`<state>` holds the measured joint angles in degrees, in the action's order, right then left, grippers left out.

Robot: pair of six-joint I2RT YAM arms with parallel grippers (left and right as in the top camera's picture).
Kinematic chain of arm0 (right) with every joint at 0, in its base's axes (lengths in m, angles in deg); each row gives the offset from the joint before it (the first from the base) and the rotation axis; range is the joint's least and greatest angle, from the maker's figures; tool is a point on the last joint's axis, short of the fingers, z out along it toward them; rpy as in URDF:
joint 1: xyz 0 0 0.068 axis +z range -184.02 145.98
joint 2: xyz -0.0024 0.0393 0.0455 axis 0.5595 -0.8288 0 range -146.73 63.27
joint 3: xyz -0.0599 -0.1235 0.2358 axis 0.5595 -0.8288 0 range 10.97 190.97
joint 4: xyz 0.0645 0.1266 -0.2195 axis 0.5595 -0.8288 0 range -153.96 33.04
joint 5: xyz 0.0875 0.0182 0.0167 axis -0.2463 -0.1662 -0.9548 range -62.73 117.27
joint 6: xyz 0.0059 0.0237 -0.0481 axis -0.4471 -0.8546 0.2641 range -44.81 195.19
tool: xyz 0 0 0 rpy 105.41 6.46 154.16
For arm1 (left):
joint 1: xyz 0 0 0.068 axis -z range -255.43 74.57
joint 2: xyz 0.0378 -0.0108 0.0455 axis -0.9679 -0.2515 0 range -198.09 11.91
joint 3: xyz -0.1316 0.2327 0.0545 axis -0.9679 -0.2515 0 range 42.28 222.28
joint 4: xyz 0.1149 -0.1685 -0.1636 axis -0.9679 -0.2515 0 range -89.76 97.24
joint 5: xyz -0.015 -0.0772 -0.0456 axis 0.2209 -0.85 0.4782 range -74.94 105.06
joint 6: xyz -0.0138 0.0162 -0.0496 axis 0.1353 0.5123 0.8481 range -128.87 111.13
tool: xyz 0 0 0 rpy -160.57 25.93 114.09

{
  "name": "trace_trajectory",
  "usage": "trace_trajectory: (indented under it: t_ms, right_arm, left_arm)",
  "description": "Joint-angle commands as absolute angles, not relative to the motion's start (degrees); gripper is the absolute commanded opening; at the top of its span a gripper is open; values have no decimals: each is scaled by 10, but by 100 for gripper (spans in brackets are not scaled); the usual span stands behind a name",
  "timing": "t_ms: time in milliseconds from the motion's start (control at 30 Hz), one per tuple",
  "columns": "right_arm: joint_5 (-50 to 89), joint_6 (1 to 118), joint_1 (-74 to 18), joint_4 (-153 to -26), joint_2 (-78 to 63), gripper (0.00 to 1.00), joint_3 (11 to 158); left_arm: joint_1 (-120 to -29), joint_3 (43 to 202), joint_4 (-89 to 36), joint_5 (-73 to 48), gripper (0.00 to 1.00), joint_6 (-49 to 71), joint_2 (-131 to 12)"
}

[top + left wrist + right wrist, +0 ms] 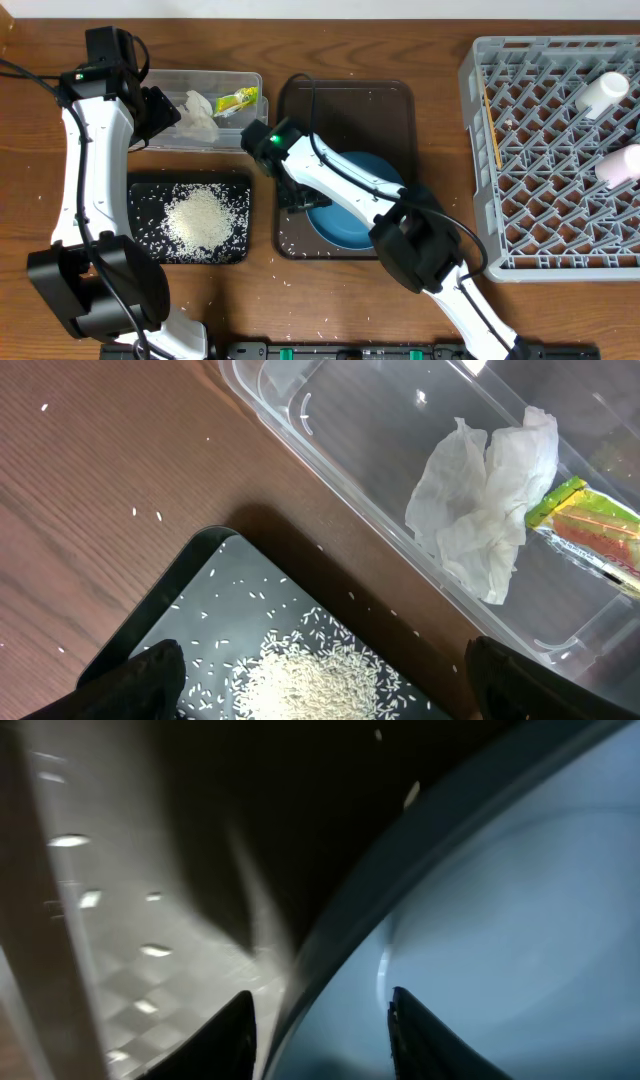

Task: Sort waste into correct bins and load items into the dishwasher rack
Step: 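Lower the right gripper onto the blue plate's rim and close, then lift the blue plate and carry it to the dish rack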

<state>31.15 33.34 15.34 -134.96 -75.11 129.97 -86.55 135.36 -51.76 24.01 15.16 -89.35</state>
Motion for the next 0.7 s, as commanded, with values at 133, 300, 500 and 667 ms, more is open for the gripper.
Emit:
trace_trajectory:
  t_ms: [133,300,500,667]
  right_arm:
    - [319,309,153,-1345,-756,26,1291]
    - [317,312,148,-1349,-756,1,1294]
    - [315,337,140,-1367,-756,1,1325]
    - [313,412,122,-1411,-756,1,1420]
  left_arm:
    - [-867,1351,-521,241,92,157,-881]
    - [-867,1351,-521,241,92,157,-881]
    - [-867,1351,-521,241,92,157,-881]
    - [-867,1351,-521,241,92,157,-881]
